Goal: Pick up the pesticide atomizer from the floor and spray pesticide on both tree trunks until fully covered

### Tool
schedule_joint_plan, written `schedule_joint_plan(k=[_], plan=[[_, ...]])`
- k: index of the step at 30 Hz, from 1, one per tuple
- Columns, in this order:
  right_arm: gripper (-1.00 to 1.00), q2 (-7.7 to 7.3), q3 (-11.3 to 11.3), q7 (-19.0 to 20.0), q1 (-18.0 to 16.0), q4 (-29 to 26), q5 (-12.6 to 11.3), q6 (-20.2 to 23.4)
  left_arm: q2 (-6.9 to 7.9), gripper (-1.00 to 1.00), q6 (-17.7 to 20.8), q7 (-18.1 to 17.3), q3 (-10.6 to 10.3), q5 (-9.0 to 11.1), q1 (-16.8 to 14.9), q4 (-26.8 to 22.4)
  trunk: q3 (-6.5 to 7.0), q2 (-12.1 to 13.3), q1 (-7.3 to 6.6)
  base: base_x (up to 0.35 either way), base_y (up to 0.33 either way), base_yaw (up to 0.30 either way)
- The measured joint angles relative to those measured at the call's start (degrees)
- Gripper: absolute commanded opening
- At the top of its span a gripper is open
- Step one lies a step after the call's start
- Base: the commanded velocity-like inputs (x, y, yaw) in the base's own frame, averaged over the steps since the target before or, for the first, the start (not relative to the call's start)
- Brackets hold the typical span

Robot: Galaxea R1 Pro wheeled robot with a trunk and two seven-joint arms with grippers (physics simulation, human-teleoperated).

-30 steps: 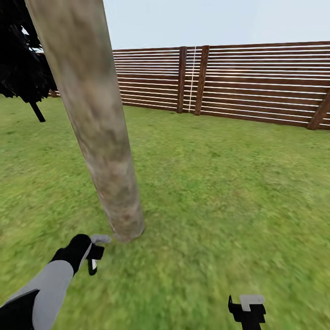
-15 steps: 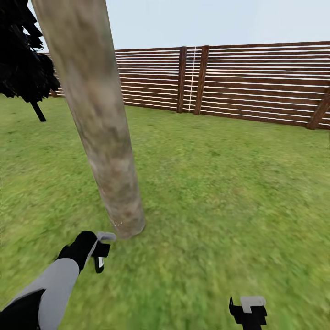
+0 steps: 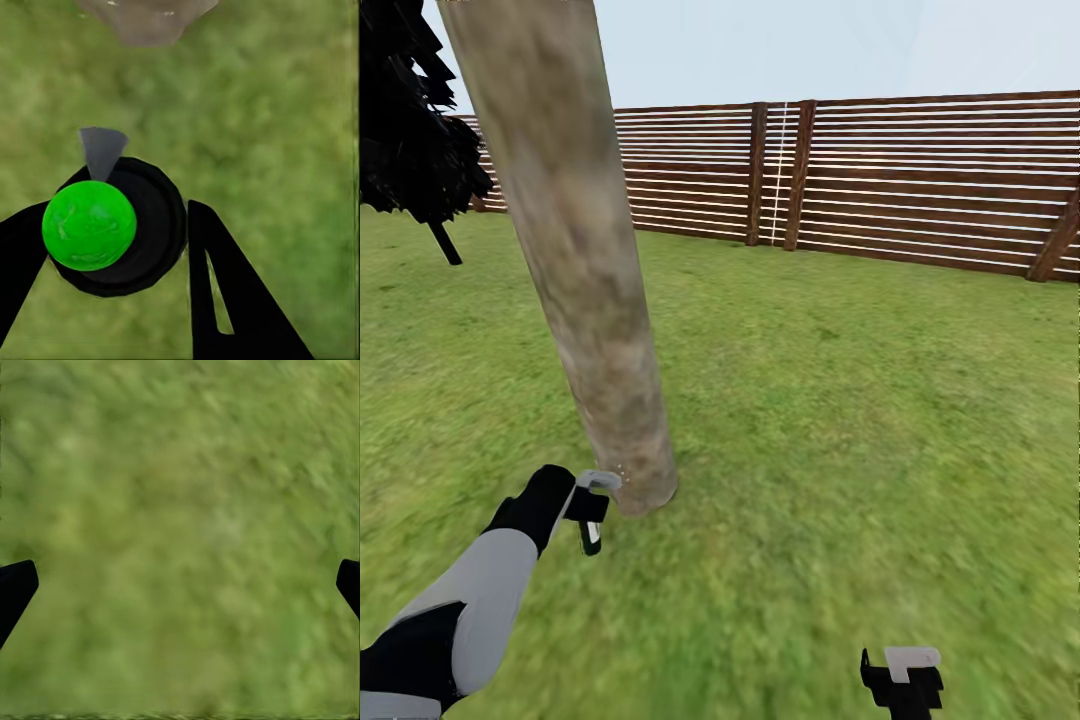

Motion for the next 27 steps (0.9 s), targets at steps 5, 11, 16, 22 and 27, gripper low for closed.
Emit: schedule_joint_plan(k=[5,11,16,22,27], plan=[[1.0,-0.06,-0.04,0.0,0.01,0.01,-0.01,0.02,-1.06,-1.0,4.53,-0.11,-0.09,-0.58,-4.99,-0.06,0.0,0.0,-0.02,-0.018,0.0,0.0],[1.0,-0.03,-0.03,0.0,0.01,-0.02,0.0,0.01,4.43,-1.0,5.85,-3.72,-1.23,0.17,-7.18,-0.02,0.0,0.0,-0.02,0.0,0.0,0.0],[1.0,-0.02,-0.03,0.0,0.01,0.0,0.02,0.0,1.27,-1.0,7.85,-6.95,-5.09,-0.76,-7.98,-1.72,0.0,0.0,-0.02,0.0,0.0,0.0],[1.0,0.0,0.04,0.0,0.0,-0.01,0.02,0.0,8.49,-1.0,9.2,-11.0,-5.47,-0.45,-8.09,-5.5,0.0,0.0,-0.01,-0.078,0.0,0.0],[1.0,0.0,0.02,0.0,0.01,-0.01,0.02,0.0,3.0,-1.0,11.37,-11.64,-7.63,-0.09,-9.32,-7.49,0.01,0.0,-0.02,-0.098,0.0,0.0]])
